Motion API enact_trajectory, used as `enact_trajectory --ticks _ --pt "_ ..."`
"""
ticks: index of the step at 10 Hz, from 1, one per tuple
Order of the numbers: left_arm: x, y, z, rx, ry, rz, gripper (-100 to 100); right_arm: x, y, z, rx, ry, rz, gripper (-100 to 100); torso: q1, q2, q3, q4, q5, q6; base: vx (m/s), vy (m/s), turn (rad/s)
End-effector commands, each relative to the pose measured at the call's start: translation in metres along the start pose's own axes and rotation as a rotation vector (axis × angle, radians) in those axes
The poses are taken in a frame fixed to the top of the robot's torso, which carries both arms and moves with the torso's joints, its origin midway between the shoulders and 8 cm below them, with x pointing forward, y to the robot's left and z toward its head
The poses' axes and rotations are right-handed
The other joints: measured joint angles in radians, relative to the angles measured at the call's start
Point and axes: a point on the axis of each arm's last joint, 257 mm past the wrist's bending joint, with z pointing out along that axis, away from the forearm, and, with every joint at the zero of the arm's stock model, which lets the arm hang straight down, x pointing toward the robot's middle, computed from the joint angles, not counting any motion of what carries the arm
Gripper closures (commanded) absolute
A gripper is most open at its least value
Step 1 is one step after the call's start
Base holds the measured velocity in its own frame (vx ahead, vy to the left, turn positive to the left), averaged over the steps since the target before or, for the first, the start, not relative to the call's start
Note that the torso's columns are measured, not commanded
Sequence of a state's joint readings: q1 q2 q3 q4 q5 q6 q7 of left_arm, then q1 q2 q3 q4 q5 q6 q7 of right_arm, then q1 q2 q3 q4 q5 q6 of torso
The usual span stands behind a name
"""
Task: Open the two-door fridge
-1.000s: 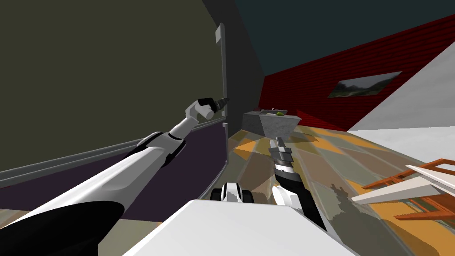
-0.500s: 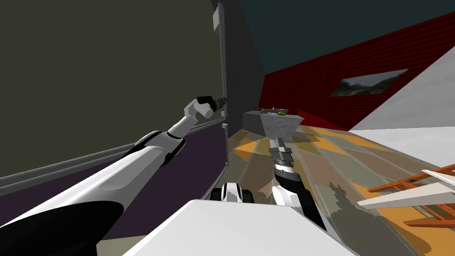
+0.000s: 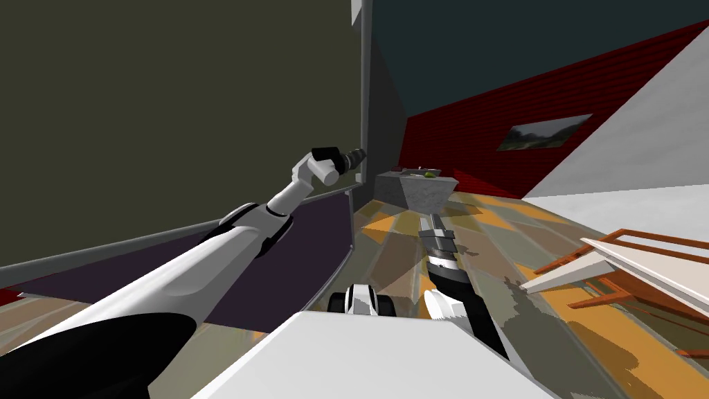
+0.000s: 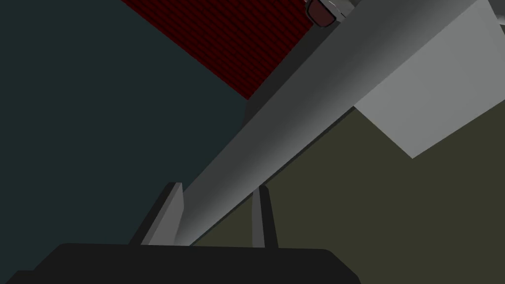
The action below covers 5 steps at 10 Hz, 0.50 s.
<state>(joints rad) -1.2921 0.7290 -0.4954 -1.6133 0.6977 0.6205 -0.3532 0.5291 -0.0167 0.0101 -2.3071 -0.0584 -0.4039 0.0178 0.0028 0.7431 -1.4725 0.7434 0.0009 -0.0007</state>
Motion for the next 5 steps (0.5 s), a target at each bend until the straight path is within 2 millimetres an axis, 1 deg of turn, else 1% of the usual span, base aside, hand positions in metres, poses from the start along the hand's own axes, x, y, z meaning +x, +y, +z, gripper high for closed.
enact_trajectory --ticks 1,3,4,5 --pt "0.021 -0.039 -0.002 0.083 0.046 -0.013 100 0.000 0.000 0.000 0.000 0.000 0.000 0 0.002 0.002 0.001 0.000 0.001 -0.001 -0.226 -0.012 -0.056" --pt "0.040 -0.065 -0.005 0.135 0.087 -0.023 100 0.000 0.000 0.000 0.000 0.000 0.000 0 -0.001 0.001 0.001 -0.001 0.000 0.001 -0.183 0.005 -0.051" --pt "0.038 -0.052 -0.002 0.108 0.078 -0.019 100 0.000 0.000 0.000 0.000 0.000 0.000 0 -0.003 0.000 0.000 0.000 -0.001 0.001 -0.070 0.002 -0.023" --pt "0.059 -0.083 -0.008 0.170 0.124 -0.033 100 0.000 0.000 0.000 0.000 0.000 0.000 0 -0.002 -0.004 -0.003 -0.001 0.000 0.000 -0.161 0.036 -0.020"
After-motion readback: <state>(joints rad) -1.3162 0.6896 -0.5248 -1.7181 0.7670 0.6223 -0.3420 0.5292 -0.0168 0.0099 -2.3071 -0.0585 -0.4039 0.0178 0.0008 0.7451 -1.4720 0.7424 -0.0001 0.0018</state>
